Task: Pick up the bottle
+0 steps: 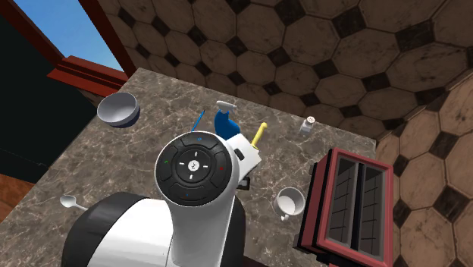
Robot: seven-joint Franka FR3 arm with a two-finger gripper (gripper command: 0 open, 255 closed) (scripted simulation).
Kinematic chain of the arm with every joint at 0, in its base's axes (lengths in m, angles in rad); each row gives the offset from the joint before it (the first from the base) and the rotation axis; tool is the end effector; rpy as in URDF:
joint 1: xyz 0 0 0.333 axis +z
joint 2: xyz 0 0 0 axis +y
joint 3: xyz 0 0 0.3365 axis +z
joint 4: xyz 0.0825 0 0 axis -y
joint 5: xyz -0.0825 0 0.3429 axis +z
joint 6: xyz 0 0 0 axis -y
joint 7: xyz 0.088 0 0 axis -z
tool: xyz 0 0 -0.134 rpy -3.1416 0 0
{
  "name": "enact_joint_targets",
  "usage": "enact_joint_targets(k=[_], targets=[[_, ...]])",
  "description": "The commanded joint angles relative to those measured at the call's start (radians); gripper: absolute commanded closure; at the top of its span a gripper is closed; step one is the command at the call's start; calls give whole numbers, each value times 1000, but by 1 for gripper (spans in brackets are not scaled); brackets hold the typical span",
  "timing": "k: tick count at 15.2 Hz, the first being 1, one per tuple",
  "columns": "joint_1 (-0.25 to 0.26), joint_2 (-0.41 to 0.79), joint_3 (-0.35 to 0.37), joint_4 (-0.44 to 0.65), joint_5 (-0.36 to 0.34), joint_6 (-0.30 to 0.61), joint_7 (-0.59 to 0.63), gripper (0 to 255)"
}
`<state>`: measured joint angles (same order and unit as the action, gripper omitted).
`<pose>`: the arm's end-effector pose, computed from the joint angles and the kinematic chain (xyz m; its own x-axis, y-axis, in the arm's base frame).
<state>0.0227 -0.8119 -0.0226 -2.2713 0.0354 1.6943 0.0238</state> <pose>0.2610 0.0012 0.6348 0.9726 -0.0250 0.2311 -0.0121 -0.9983 -0.0571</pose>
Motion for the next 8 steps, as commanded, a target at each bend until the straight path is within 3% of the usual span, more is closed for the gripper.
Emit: enact_joint_targets(k=[1,8], targets=[[0,0,0,0,0,0,0,0],[141,166,-241,-1,13,201,-487,0]])
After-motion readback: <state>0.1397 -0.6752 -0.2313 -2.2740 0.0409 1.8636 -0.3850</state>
